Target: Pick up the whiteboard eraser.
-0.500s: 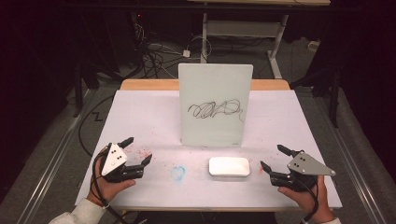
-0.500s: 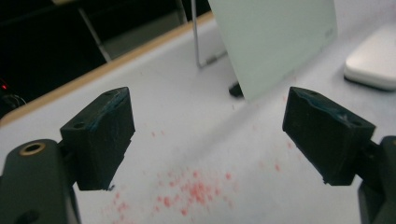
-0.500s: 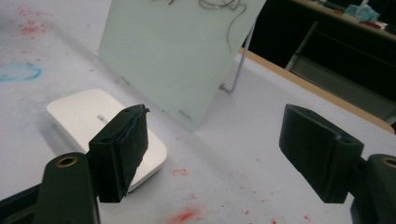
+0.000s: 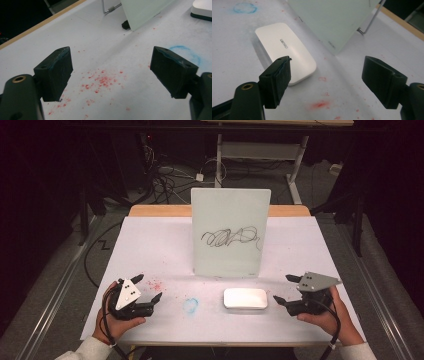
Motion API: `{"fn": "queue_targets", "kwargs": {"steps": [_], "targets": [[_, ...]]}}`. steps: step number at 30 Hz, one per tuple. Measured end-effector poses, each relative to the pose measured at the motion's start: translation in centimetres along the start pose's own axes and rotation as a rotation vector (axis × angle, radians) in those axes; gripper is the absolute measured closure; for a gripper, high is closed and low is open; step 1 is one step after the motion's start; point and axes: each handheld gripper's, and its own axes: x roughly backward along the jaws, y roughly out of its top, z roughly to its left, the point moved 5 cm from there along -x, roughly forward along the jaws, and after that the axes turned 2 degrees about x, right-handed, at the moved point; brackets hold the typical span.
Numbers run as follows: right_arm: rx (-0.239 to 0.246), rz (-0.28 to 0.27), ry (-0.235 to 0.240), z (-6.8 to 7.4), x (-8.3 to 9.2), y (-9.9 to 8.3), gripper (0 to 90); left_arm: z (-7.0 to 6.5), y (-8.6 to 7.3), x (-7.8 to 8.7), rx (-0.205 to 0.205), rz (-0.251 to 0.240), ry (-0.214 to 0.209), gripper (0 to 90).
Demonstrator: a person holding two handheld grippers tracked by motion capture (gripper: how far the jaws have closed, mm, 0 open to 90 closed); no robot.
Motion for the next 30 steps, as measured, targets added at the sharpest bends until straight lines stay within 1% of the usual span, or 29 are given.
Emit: {"fn": "queue_targets", "kwargs": {"steps": [1,2,3,4,6,7,8,9,10,11,12,13,15,18,23,24,26,27,30], "targets": [[0.039,0.036,0.037,-0.1,-0.8,0.7,23.9,-0.1,-0.1,-0.1,-0.007,0.006,-0.007,17.3],[0.06,0.052,0.049,-0.1,-1.3,1.1,24.1,-0.3,-0.1,-0.1,-0.018,0.013,-0.01,17.3],[0.075,0.065,0.082,0.0,-1.9,1.4,24.4,-0.4,-0.1,-0.2,-0.023,0.017,-0.011,17.3],[0.094,0.074,0.107,0.1,-2.5,1.8,24.9,-0.4,-0.1,-0.2,-0.026,0.024,-0.014,17.3],[0.114,0.108,0.16,0.3,-3.8,2.5,25.1,-0.6,-0.3,-0.5,-0.025,0.038,-0.018,17.3],[0.114,0.108,0.16,0.3,-3.8,2.5,25.1,-0.6,-0.3,-0.6,-0.031,0.048,-0.017,17.3],[0.144,0.148,0.189,0.7,-5.2,3.1,25.1,-0.8,-0.5,-0.7,-0.026,0.062,-0.025,17.3],[0.144,0.148,0.189,0.7,-5.2,3.1,25.1,-0.8,-0.5,-0.8,-0.038,0.06,-0.021,17.3],[0.168,0.196,0.224,1.5,-6.4,3.3,25.1,-1.0,-0.5,-0.7,-0.036,0.07,-0.024,17.3],[0.168,0.196,0.224,1.5,-6.4,3.3,25.1,-1.1,-0.6,-0.7,-0.043,0.073,-0.026,17.3],[0.194,0.212,0.24,1.9,-7.0,3.4,25.0,-1.1,-0.6,-0.6,-0.043,0.073,-0.026,17.3],[0.222,0.262,0.271,2.6,-7.8,3.4,25.0,-1.2,-0.6,-0.6,-0.042,0.075,-0.027,17.3],[0.244,0.294,0.297,3.1,-8.4,3.3,24.5,-1.2,-0.7,-0.4,-0.04,0.079,-0.032,17.3],[0.244,0.322,0.309,3.3,-9.3,3.0,20.2,-1.2,-0.8,-0.4,-0.038,0.084,-0.03,17.3],[0.249,0.35,0.352,3.5,-10.7,2.4,22.1,-1.2,-0.7,-0.4,-0.047,0.084,-0.034,17.3],[0.249,0.35,0.352,3.5,-10.7,2.4,22.1,-1.2,-0.7,-0.4,-0.046,0.083,-0.033,17.3],[0.248,0.355,0.37,3.6,-10.9,2.4,24.8,-1.2,-0.7,-0.5,-0.049,0.086,-0.035,17.3],[0.257,0.35,0.379,3.7,-11.1,2.3,25.3,-1.2,-0.7,-0.5,-0.049,0.087,-0.036,17.3],[0.261,0.343,0.381,3.6,-10.9,2.3,25.9,-1.2,-0.8,-0.6,-0.051,0.091,-0.036,17.3]]}}
